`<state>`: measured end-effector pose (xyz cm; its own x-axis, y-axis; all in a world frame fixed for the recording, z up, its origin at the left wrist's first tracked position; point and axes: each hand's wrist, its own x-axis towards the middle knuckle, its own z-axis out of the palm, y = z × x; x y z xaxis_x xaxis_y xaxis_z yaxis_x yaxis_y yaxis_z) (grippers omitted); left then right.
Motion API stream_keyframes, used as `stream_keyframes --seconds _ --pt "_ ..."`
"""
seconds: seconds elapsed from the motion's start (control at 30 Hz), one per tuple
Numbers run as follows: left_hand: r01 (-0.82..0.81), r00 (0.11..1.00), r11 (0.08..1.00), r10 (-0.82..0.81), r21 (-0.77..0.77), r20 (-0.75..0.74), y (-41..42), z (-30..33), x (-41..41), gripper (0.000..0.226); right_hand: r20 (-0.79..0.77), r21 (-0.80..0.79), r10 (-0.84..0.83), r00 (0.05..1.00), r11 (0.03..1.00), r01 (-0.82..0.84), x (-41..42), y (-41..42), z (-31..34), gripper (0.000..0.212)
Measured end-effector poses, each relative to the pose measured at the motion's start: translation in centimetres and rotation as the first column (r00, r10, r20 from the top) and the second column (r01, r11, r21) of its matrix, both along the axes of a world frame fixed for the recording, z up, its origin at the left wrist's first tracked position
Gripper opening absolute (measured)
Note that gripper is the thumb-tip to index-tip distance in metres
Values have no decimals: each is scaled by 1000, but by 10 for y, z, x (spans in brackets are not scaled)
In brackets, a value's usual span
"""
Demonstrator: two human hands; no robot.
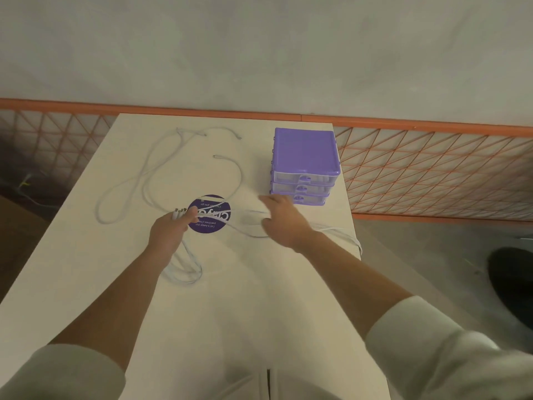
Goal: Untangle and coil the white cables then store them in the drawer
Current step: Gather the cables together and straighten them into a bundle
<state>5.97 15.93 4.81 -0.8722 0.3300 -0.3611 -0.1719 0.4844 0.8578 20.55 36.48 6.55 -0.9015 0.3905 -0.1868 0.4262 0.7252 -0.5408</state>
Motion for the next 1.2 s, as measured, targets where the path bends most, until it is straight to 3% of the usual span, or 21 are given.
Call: stream_keyframes --seconds 0.17,0.27,0.33,0.43,0.57,0.67,0.77,0.83,0.93,1.0,1.07,1.2 --pt "58 998 998 -58 35 1 21 19 6 30 -29 -14 179 983 984 -179 -41 -53 3 68" --pt "80 997 996 -81 40 18 26 27 6 31 -15 147 130 991 981 -126 -40 -53 -6 43" --pt "100 994 993 -103 65 47 24 28 3 31 -36 174 50 998 984 -43 -32 -45 -4 28" --pt "128 988 989 -133 71 81 25 28 2 32 -8 196 26 1000 980 -24 -14 -31 3 41" --pt "102 988 993 -108 61 112 24 27 -1 31 90 234 -132 987 966 108 22 5 1 62" --pt "173 977 985 -173 13 125 25 21 3 31 128 319 -159 979 941 111 45 21 -1 64" --pt "229 966 973 -226 -10 129 36 13 10 28 146 232 -246 958 950 209 55 29 -7 59" --pt "284 953 959 -281 -11 112 43 9 16 34 208 286 -252 945 940 187 61 38 -17 31" --pt "354 934 933 -349 -70 80 49 0 25 45 310 280 -293 904 937 207 64 40 -32 73" --pt "331 943 938 -325 -100 70 52 -7 28 38 328 264 -324 888 933 243 63 39 -37 59" --pt "321 947 941 -316 -110 63 53 -11 30 35 313 186 -322 894 943 275 56 34 -35 37" --pt "336 942 936 -332 -110 46 55 -8 34 36 133 -115 -195 972 971 211 20 -6 -21 47"
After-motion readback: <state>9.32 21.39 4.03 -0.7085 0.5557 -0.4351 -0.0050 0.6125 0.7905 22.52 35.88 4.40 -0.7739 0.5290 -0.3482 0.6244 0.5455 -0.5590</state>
